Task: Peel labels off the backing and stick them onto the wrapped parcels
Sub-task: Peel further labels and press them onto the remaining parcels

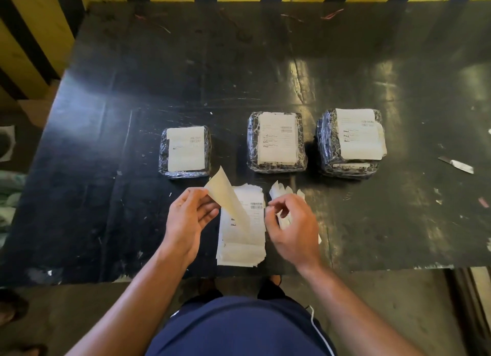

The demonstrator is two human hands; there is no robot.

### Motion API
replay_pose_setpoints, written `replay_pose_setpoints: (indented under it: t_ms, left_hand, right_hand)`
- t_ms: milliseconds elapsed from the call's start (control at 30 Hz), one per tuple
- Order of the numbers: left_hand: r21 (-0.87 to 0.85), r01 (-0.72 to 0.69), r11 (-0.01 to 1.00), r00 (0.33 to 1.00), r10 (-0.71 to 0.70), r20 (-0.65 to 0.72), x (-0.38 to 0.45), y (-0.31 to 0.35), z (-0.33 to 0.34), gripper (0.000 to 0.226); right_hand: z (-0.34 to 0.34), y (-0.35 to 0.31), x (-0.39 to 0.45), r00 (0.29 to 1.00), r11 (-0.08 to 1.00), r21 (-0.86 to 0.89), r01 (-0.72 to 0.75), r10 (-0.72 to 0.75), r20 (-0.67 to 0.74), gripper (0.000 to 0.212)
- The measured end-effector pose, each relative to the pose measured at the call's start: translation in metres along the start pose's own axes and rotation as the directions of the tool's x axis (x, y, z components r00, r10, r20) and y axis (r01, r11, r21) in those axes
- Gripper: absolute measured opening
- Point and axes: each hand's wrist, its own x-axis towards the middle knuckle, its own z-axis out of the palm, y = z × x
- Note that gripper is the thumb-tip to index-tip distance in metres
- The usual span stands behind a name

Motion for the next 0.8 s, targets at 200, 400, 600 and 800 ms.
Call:
replay_pose_setpoints:
  t_ms: [200,400,600,800]
  left_hand:
    - [-0.022,0.003,1.000,1.000,-0.003,-0.029,0.001,-0.001,0.000,0.015]
    - [-0.076,0.001,0.997,1.000,-0.003,-0.023,-0.001,-0.001,-0.002,0.014]
    - [-0.046,-0.054,0.997,0.998,0.053,-0.032,-0.001,0.001,-0.010,0.034]
    - [0.316,-0.058,0.947,0.996,0.075,-0.045,0.022,0.002,-0.033,0.017]
  right_hand:
    - [0.025,-0.042,-0.003,0.953,0.938,-0.180,0.297,-0.282,0.108,0.026]
    - [0.037,-0.046,0.005,0.950,0.921,-0.236,0.310,-0.292,0.110,0.011]
    - [0.035,-0.042,0.021,0.987,0.981,0.123,-0.148,0.139,0.084,0.011]
    - [0.028,-0.023,0.047,0.723,0.543,0.482,-0.688,0.568,0.393,0.007]
